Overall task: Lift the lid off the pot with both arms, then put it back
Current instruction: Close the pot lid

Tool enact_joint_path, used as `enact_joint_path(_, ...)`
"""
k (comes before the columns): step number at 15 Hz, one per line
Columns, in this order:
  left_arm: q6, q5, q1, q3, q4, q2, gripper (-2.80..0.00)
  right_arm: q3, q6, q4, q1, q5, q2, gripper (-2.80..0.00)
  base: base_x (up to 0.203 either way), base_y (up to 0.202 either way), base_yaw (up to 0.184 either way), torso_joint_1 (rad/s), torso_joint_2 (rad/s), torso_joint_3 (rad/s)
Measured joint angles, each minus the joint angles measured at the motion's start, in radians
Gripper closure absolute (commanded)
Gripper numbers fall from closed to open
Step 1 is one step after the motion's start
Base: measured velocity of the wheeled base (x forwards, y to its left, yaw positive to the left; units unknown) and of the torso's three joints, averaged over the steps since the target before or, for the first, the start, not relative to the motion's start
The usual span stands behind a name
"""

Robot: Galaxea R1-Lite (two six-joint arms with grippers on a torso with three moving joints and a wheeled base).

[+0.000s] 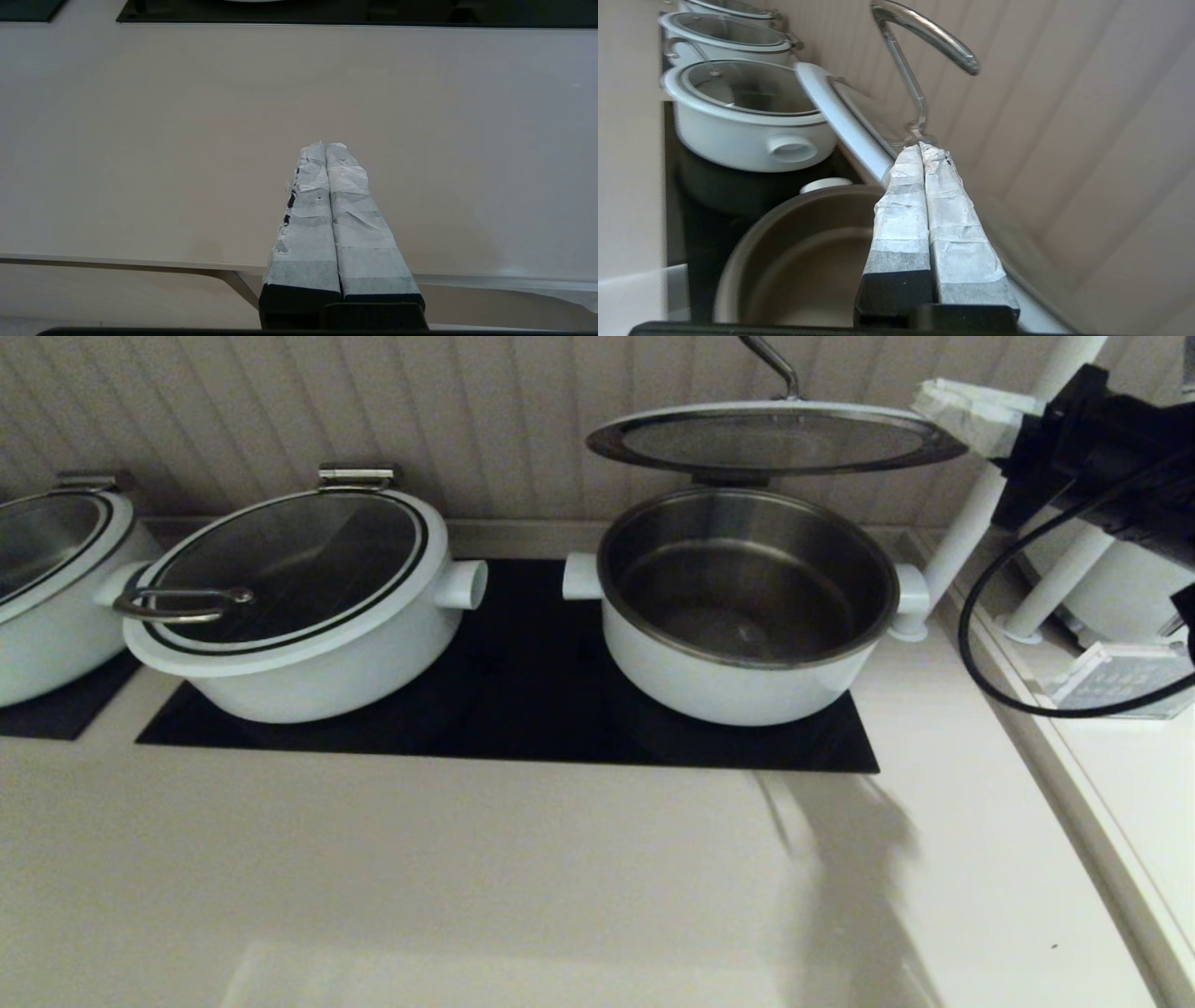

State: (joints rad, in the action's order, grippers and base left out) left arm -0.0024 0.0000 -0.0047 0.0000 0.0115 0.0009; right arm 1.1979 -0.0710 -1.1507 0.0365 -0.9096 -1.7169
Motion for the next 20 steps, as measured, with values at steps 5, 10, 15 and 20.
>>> enact_joint_path(5, 0.0, 0.0, 0.0, 0.0, 0.0, 0.0, 0.0, -0.143, -0.003, -0.074, 0.028, 0.0, 0.04, 0.0, 0.0, 0.0, 0.0, 0.0, 0.0, 0.0)
enact_joint_path(10, -0.001, 0.0, 0.0, 0.0, 0.0, 0.0, 0.0, -0.208, -0.004, -0.114, 0.034, 0.006, 0.044, 0.0, 0.0, 0.0, 0.0, 0.0, 0.0, 0.0)
enact_joint_path(15, 0.0, 0.0, 0.0, 0.0, 0.0, 0.0, 0.0, -0.203, 0.032, -0.101, 0.034, 0.003, 0.059, 0.0, 0.0, 0.0, 0.0, 0.0, 0.0, 0.0)
enact_joint_path(20, 0.0, 0.0, 0.0, 0.0, 0.0, 0.0, 0.0, -0.208, 0.134, -0.101, 0.033, 0.005, 0.122, 0.0, 0.0, 0.0, 0.0, 0.0, 0.0, 0.0)
